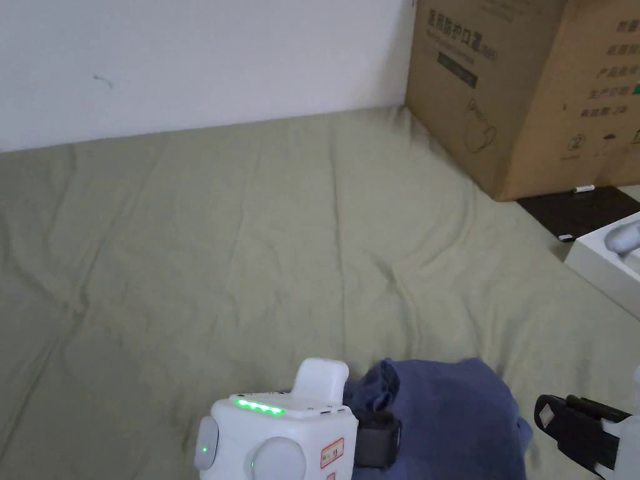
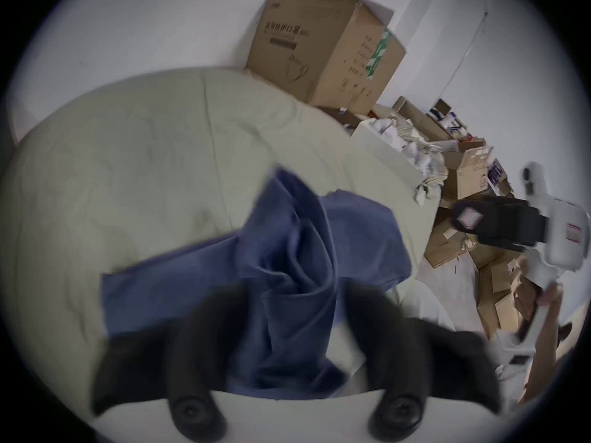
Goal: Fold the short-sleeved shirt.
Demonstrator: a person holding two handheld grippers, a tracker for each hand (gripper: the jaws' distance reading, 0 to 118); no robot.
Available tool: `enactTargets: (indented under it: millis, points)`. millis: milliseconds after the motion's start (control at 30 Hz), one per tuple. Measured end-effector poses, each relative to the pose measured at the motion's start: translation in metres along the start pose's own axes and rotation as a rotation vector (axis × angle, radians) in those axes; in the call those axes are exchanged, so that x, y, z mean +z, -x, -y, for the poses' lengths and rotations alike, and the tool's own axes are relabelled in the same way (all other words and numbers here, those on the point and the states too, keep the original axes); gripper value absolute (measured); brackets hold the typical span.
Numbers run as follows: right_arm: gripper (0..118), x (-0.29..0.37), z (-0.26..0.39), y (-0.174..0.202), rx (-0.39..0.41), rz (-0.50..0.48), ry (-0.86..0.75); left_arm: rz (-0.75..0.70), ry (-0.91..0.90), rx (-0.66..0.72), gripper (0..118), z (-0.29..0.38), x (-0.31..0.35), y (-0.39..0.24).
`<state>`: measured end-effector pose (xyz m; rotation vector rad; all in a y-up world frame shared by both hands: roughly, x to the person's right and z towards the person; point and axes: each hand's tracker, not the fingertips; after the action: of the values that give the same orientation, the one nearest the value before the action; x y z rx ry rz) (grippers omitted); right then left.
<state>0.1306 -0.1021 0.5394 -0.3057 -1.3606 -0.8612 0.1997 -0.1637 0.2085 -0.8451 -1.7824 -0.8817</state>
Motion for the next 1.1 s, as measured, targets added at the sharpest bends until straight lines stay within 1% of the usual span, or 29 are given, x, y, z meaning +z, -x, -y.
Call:
enactTargets:
  millis: [33,67,100,133,233,267,300,333,400,433,500,533,567,633,667,733,800,900,1033,1067,1100]
  points:
    - [3,0.002,0.001,-0.004,-0.003,0.004,-0.001,-0.018,0.019,0.036,113,0.001,-0.003,0.003]
    - [3,0.004,0.001,-0.006,-0.006,0.008,-0.001,-0.005,0.010,0.068,112,0.001,-0.001,0.006]
    - [3,0.006,0.002,-0.009,-0.007,0.012,-0.004,0.036,-0.021,0.098,107,0.003,0.006,0.013]
    - [3,0.006,0.003,-0.011,-0.009,0.014,-0.006,0.066,-0.037,0.113,107,0.005,0.013,0.019]
    - [3,0.004,0.005,-0.013,-0.019,0.019,-0.001,0.050,-0.108,0.167,106,0.007,0.037,0.037]
    - [3,0.003,0.006,-0.012,-0.021,0.016,0.001,0.052,-0.137,0.194,102,0.009,0.044,0.044]
    - [3,0.002,0.007,-0.011,-0.022,0.012,0.005,0.059,-0.173,0.239,89,0.012,0.050,0.052]
    - [3,0.002,0.009,-0.010,-0.020,0.007,0.008,0.064,-0.197,0.281,69,0.012,0.051,0.058]
    - [3,0.000,0.010,-0.006,-0.014,0.003,0.015,0.052,-0.148,0.308,17,0.011,0.046,0.067]
    - [3,0.000,0.011,-0.005,-0.008,-0.001,0.018,0.013,-0.116,0.296,13,0.011,0.037,0.065]
    - [3,0.001,0.012,-0.004,-0.004,-0.002,0.018,-0.011,-0.083,0.259,11,0.013,0.021,0.058]
    - [3,0.001,0.012,-0.005,-0.005,-0.004,0.018,0.027,-0.039,0.257,10,0.015,0.011,0.055]
    - [3,0.001,0.012,-0.005,-0.006,-0.006,0.018,0.268,-0.087,0.352,10,0.014,-0.002,0.039]
    - [3,0.002,0.011,-0.006,-0.011,-0.001,0.019,0.343,-0.029,0.288,10,0.020,-0.021,0.014]
    - [3,0.002,0.011,-0.007,-0.013,0.003,0.018,0.347,0.005,0.250,10,0.022,-0.028,0.003]
    - [3,0.003,0.010,-0.008,-0.025,0.008,0.019,0.326,0.072,0.130,10,0.026,-0.039,-0.024]
    - [3,0.004,0.009,-0.008,-0.031,0.008,0.021,0.365,0.094,0.069,10,0.028,-0.041,-0.035]
    - [3,0.006,0.007,-0.004,-0.014,0.014,0.019,0.386,0.054,0.087,10,0.025,-0.027,-0.030]
    - [3,0.005,0.005,0.004,0.010,0.010,0.022,0.395,-0.059,0.198,11,0.023,0.005,0.014]
    - [3,0.004,0.004,0.006,0.016,0.005,0.025,0.392,-0.090,0.238,16,0.025,0.014,0.030]
    - [3,0.003,0.004,0.009,0.020,0.001,0.028,0.381,-0.102,0.284,40,0.029,0.022,0.049]
